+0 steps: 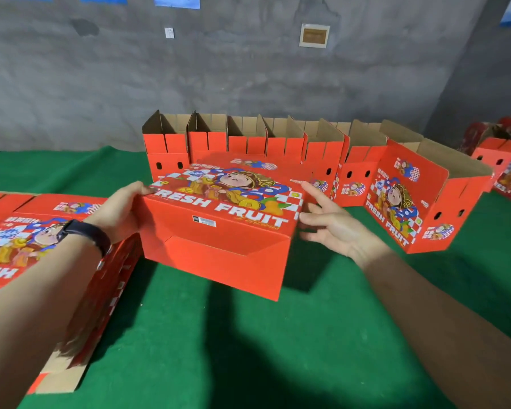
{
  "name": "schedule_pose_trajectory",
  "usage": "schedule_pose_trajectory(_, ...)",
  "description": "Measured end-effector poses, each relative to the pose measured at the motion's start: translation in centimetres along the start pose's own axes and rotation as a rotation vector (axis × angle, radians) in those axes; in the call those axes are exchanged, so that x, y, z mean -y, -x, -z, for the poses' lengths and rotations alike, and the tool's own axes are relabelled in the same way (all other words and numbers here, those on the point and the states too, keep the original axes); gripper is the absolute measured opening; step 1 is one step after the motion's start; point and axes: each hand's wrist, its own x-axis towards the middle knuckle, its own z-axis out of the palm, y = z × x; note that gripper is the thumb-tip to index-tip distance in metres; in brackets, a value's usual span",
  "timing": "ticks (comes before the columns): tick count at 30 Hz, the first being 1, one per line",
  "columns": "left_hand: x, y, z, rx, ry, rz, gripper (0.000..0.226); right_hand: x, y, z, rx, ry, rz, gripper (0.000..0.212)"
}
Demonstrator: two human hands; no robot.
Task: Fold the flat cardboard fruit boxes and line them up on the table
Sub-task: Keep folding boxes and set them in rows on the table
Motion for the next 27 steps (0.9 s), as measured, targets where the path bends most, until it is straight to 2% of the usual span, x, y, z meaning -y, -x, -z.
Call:
schedule_pose_trajectory(3, 0.5, 0.0, 0.1, 0.002, -0.062, 0.051, 0.016, 0.1, 0.1, -0.6, -0.005, 0.263, 0.049, 0.067)
schedule_pose_trajectory(6, 1.3, -0.1, -0.3, -0.090, -0.155, 0.040, 0.013, -0.6, 0.2, -1.5, -0.060, 0.419, 0.155, 0.061)
schedule_pose_trajectory(8, 1.9, -0.6, -0.6, -0.168, -0.403, -0.010, 0.009, -1.2, 0.4, -2.1, -0.101, 0.562, 0.208, 0.062)
schedule_pose_trajectory(10, 2.7, -0.6, -1.7, -0.149, -0.563, -0.028, 0.002, -2.4, 0.4, -2.7, -0.155, 0.741, 0.250, 0.065)
schedule_pose_trajectory(11, 3.1, -0.5, -2.6, -0.100, -0.568, -0.016, 0.006, -3.2, 0.3, -3.0, -0.184, 0.820, 0.279, 0.065)
schedule_pose_trajectory(14, 3.9, 0.1, -5.5, 0.099, -0.533, -0.014, 0.060, -6.5, -0.3, -4.2, -0.262, 1.091, 0.353, 0.057)
schedule_pose_trajectory(16, 4.3, 0.6, -7.6, 0.225, -0.487, -0.011, 0.079, -8.8, -0.4, -4.7, -0.304, 1.252, 0.345, 0.053)
schedule_pose_trajectory(20, 4.9, 1.8, -11.3, 0.366, -0.326, 0.040, 0.093, -13.1, 0.7, -5.5, -0.213, 1.444, 0.273, 0.065)
schedule_pose_trajectory(24, 5.1, 2.8, -13.3, 0.338, -0.266, 0.080, 0.110, -16.5, 2.0, -7.3, -0.039, 1.486, 0.166, 0.079)
schedule_pose_trajectory(25, 5.1, 2.9, -13.4, 0.305, -0.280, 0.071, 0.108, -17.0, 2.2, -7.6, -0.019, 1.482, 0.129, 0.080)
schedule_pose_trajectory(27, 5.2, 2.8, -13.4, 0.217, -0.309, 0.013, 0.087, -17.6, 2.5, -7.7, -0.004, 1.481, 0.105, 0.076)
